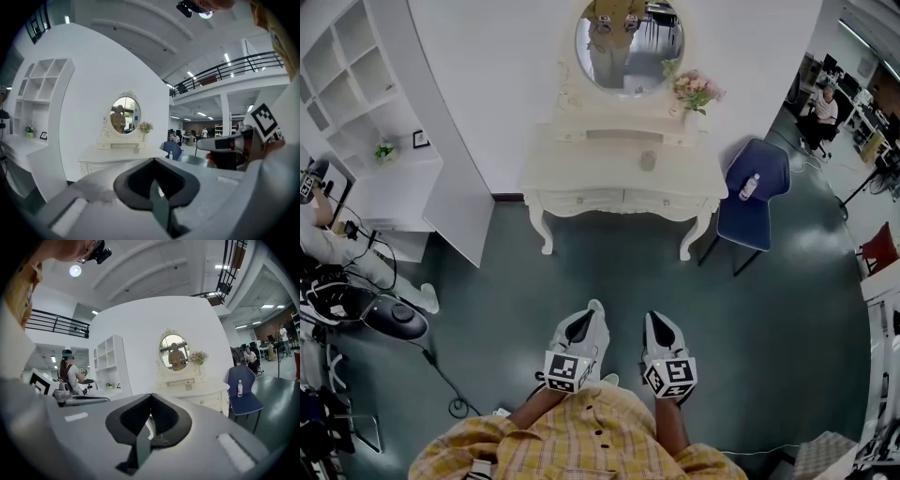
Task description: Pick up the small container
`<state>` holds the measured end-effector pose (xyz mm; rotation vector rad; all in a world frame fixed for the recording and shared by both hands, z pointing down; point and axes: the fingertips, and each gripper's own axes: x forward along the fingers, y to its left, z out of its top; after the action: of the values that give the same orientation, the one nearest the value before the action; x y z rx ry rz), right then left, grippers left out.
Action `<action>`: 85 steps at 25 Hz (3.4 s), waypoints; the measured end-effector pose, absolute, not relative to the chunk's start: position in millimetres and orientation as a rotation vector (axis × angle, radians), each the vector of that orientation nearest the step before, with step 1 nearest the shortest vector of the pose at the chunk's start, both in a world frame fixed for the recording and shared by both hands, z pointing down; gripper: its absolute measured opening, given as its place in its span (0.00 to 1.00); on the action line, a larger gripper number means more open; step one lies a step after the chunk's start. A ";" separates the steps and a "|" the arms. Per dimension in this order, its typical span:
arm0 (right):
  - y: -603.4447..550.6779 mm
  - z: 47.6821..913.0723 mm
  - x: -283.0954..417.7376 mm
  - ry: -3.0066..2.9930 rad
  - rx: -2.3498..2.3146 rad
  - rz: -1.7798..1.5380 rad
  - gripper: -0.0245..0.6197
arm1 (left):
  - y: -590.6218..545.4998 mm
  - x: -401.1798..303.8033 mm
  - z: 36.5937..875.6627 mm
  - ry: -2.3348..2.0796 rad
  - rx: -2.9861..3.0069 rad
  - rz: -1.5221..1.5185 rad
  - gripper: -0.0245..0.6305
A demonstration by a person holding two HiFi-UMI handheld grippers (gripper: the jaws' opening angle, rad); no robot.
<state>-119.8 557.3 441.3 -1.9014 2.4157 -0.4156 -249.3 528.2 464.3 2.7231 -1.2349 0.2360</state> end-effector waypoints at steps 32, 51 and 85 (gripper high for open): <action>209.2 421.8 -13.8 2.426 -1.998 -0.379 0.03 | 162.4 -125.5 440.3 -1.144 2.745 0.170 0.04; 93.8 438.6 32.1 2.451 -1.974 -0.454 0.03 | 63.4 -77.5 466.0 -1.138 2.715 0.267 0.04; -31.4 534.5 92.7 2.671 -1.830 -0.607 0.06 | -27.6 -7.3 525.3 -1.296 2.594 0.395 0.04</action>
<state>92.7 -31.4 534.5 -1.8304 2.6714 -0.6071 -7.3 -27.6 525.3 2.5945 -1.2961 0.3955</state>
